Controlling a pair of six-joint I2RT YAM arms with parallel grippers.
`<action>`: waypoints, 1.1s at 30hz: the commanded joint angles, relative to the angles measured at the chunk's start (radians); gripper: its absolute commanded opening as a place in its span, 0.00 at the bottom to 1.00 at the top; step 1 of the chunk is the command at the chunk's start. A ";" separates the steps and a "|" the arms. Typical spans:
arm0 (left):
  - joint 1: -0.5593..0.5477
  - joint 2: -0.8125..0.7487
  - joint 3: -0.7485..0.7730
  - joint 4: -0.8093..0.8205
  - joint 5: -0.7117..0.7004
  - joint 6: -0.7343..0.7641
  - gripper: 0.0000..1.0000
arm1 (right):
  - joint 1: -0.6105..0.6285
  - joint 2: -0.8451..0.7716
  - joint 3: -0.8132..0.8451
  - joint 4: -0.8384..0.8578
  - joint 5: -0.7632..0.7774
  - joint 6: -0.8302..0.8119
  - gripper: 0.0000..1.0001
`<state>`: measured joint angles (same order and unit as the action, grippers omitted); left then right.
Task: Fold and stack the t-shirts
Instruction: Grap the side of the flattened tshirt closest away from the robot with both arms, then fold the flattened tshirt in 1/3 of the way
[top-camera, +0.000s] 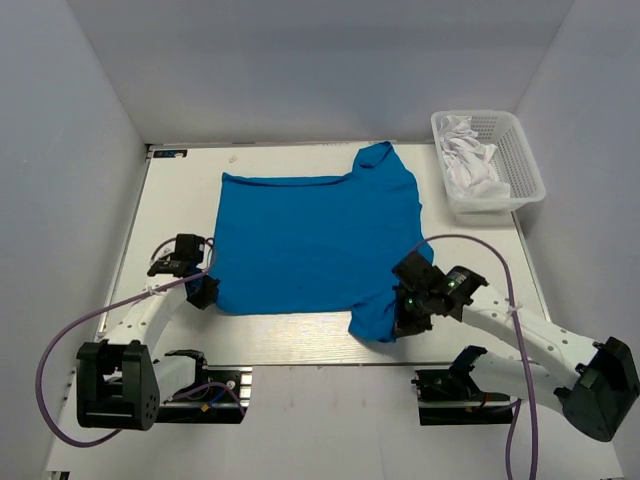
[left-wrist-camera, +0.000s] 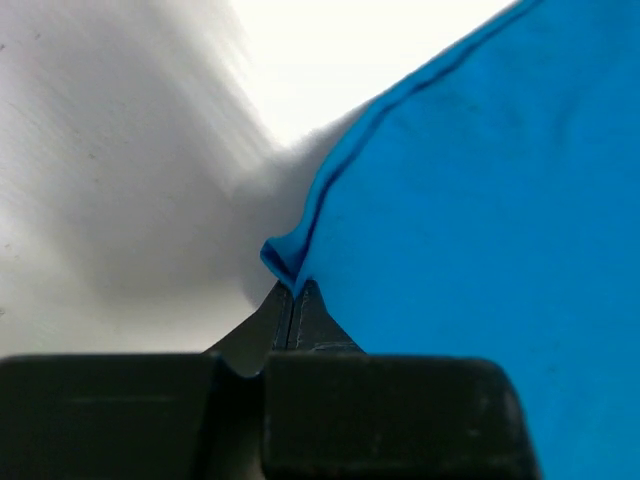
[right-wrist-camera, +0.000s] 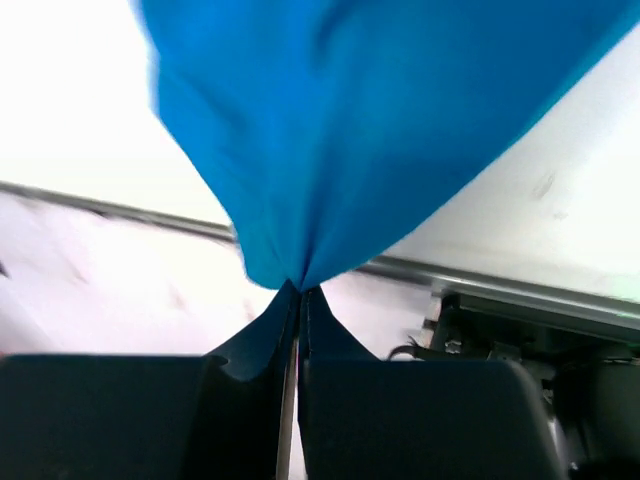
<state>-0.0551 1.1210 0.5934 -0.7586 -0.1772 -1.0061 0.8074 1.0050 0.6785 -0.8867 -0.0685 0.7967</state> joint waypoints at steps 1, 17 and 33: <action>0.003 -0.029 0.071 -0.007 0.005 0.008 0.00 | -0.005 0.013 0.156 -0.061 0.159 0.009 0.00; 0.003 0.190 0.339 0.002 0.013 0.037 0.00 | -0.223 0.283 0.507 0.043 0.371 -0.163 0.00; 0.003 0.589 0.727 -0.001 -0.010 0.060 0.00 | -0.476 0.595 0.785 0.141 0.193 -0.353 0.00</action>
<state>-0.0551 1.6882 1.2522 -0.7338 -0.1669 -0.9596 0.3584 1.5734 1.3960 -0.7864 0.1963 0.4965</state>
